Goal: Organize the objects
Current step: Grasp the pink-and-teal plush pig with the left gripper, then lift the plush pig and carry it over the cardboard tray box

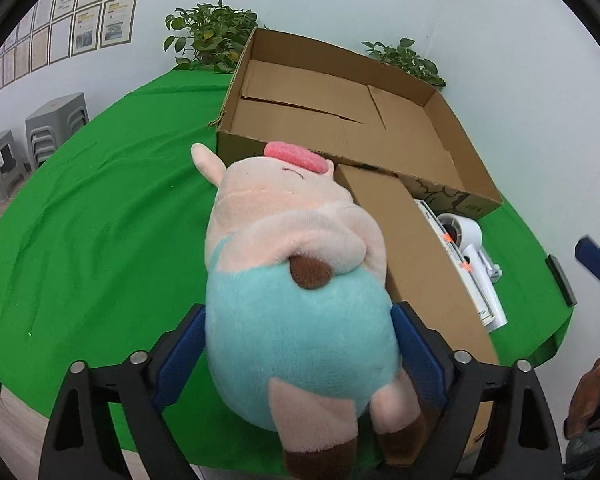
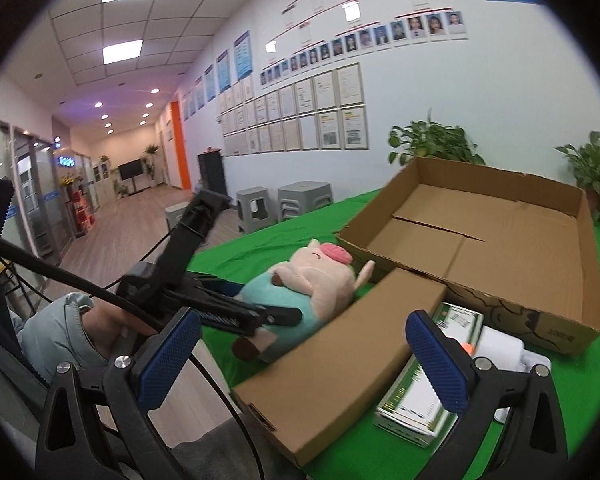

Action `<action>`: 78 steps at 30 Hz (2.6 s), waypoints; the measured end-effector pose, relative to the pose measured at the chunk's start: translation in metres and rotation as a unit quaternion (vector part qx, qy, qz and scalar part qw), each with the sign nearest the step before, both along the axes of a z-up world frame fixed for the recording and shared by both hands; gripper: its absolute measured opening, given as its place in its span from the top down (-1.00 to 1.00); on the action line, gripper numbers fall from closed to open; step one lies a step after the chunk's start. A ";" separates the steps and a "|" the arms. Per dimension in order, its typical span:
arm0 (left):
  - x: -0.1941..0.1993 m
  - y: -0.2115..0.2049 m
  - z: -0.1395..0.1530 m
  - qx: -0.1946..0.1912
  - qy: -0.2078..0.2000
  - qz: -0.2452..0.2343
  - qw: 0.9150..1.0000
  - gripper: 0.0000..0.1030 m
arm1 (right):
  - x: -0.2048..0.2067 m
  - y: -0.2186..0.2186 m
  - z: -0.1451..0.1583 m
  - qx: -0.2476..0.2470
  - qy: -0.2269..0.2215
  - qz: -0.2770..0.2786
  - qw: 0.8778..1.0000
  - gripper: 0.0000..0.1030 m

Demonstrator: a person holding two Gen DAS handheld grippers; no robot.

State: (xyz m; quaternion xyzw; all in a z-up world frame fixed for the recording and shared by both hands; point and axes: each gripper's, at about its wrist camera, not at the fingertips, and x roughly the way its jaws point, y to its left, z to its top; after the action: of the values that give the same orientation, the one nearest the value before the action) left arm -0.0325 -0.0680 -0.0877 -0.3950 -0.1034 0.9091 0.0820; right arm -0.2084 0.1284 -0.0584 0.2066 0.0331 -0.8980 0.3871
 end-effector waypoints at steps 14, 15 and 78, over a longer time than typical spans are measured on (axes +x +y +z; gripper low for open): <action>0.069 -0.066 -0.008 0.078 0.032 0.023 0.996 -0.33 | -0.026 -0.086 0.013 -0.058 -0.070 0.142 0.986 -0.99; 0.075 -0.069 -0.008 0.081 0.034 0.025 0.996 -0.33 | -0.029 -0.095 0.012 -0.061 -0.080 0.150 0.984 -0.99; -0.172 0.003 0.305 -0.083 0.348 -0.065 0.931 -0.18 | -0.223 -0.003 0.246 -0.095 0.067 -0.082 0.990 -0.54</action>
State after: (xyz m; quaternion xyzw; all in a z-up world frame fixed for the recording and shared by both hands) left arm -0.2044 -0.0653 0.2168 -0.0647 0.0337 0.9876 0.1387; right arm -0.4310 0.1256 0.1873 0.1103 -0.0439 -0.9375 0.3272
